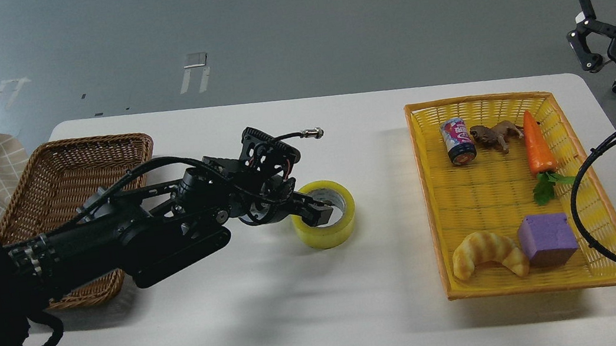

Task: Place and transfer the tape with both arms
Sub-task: 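Grip the tape roll through its hole with the left gripper, then carry the tape roll with the left gripper into the woven basket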

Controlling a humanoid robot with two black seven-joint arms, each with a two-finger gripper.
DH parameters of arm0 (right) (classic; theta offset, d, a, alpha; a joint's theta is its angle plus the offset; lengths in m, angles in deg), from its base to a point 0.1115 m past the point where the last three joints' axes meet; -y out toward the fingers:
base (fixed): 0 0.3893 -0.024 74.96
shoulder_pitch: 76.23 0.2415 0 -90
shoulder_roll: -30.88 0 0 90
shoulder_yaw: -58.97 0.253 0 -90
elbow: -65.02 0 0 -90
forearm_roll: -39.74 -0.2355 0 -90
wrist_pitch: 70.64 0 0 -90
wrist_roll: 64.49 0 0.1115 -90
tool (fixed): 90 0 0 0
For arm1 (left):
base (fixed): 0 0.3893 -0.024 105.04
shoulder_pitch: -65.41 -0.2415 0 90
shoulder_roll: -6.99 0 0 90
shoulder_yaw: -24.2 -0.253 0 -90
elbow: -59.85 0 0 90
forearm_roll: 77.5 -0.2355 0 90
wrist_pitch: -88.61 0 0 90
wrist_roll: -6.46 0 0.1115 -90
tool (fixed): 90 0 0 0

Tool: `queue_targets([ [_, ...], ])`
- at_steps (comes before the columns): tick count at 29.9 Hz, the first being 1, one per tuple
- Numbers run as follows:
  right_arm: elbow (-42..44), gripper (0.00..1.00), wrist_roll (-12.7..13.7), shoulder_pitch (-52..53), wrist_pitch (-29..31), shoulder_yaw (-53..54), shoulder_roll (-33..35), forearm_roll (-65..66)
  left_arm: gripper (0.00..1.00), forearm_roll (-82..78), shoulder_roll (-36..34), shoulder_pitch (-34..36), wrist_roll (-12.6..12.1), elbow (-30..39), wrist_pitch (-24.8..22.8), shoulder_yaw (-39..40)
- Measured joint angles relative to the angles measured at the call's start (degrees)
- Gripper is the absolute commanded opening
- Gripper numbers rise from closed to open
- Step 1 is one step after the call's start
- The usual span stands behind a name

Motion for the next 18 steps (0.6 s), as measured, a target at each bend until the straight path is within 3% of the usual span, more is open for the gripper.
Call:
queue_targets([
  [2,0.0,1.0,0.0,0.0,0.0,0.1,0.0,0.0,0.01,0.0,0.0,0.0,-0.2,-0.1,0.0,-0.1],
  [18,-0.3,1.0,0.0,0.0,0.0,0.4,-0.4,0.0,0.0,-3.7,0.1,2.1,2.2,-1.5,0.0,-0.1],
])
